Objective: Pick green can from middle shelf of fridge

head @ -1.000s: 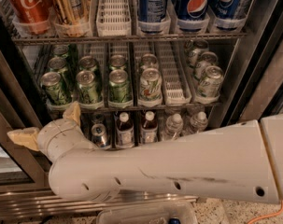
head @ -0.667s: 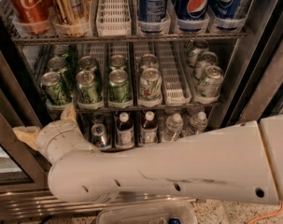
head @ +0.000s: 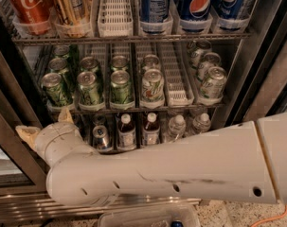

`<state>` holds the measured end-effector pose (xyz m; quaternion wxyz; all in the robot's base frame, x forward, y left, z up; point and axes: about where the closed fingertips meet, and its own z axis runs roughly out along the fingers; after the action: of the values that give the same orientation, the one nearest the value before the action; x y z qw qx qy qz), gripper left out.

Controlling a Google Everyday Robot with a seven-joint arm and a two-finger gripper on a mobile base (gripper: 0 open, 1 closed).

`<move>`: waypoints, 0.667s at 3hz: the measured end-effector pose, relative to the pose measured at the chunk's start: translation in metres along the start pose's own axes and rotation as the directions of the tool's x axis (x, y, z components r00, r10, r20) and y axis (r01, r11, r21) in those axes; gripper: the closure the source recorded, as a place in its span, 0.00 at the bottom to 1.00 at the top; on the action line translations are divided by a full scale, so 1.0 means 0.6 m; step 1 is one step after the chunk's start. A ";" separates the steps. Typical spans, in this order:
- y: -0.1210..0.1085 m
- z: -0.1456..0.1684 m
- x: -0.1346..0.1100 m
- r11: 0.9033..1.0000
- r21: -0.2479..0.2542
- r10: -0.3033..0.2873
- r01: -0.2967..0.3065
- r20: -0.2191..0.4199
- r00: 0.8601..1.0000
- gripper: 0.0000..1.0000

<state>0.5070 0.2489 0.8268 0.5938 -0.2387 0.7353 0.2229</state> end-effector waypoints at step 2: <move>-0.013 0.005 0.018 0.999 0.038 -0.012 0.013 -0.026 1.000 0.34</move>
Offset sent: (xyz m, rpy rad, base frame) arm 0.0100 -0.0110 -0.0236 -0.0581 0.0232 -0.0649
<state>0.5121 0.2440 0.8152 0.5902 -0.2346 0.7455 0.2022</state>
